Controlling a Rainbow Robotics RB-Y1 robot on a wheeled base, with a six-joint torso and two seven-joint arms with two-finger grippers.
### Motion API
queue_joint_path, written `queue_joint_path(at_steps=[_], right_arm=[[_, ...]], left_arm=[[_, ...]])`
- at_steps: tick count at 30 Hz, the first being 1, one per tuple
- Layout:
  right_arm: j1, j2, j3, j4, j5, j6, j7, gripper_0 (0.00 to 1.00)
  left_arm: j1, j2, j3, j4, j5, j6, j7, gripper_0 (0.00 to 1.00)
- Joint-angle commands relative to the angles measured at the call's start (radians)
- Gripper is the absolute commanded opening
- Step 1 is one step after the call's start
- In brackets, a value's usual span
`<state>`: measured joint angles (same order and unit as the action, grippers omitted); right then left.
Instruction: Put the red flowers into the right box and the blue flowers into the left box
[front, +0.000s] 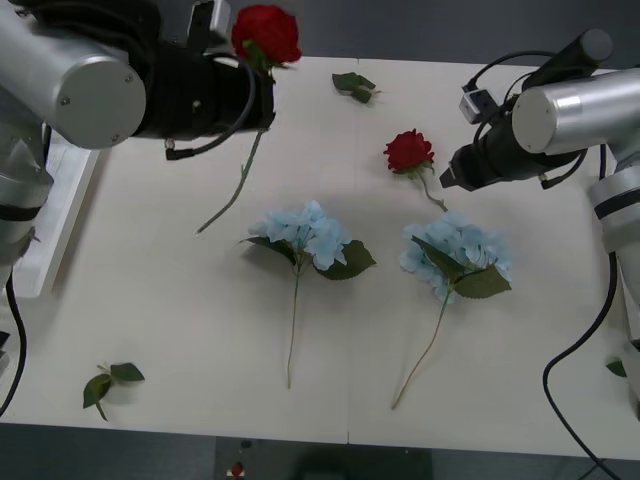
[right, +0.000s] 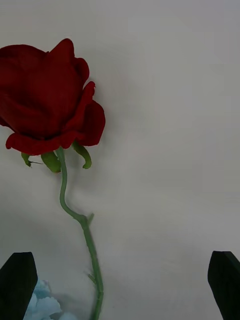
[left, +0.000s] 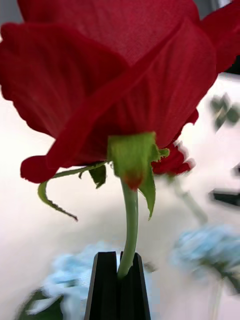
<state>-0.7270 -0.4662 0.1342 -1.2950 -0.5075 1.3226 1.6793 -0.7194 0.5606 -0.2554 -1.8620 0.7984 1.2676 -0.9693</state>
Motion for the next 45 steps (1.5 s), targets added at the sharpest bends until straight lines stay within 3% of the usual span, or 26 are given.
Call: queue_joint_path(at_steps=[1, 10, 28, 45], right_arm=[[-0.043, 0.011, 0.030, 0.032, 0.026, -0.045, -0.035, 1.00], [-0.057, 0.055, 0.065, 0.089, 0.095, -0.115, -0.049, 1.00], [-0.057, 0.101, 0.142, 0.177, 0.119, -0.223, -0.069, 1.00], [-0.057, 0.135, 0.143, 0.230, 0.167, -0.264, -0.099, 1.00]], left_arm=[[-0.054, 0.007, -0.002, -0.115, -0.042, -0.030, 0.282, 0.00], [-0.170, -0.064, -0.048, -0.144, -0.162, -0.073, 0.584, 0.00], [-0.376, -0.324, -0.255, 0.080, -0.539, -0.269, 0.985, 0.00], [-0.393, -0.338, -0.274, 0.066, -0.574, -0.303, 1.058, 0.00]])
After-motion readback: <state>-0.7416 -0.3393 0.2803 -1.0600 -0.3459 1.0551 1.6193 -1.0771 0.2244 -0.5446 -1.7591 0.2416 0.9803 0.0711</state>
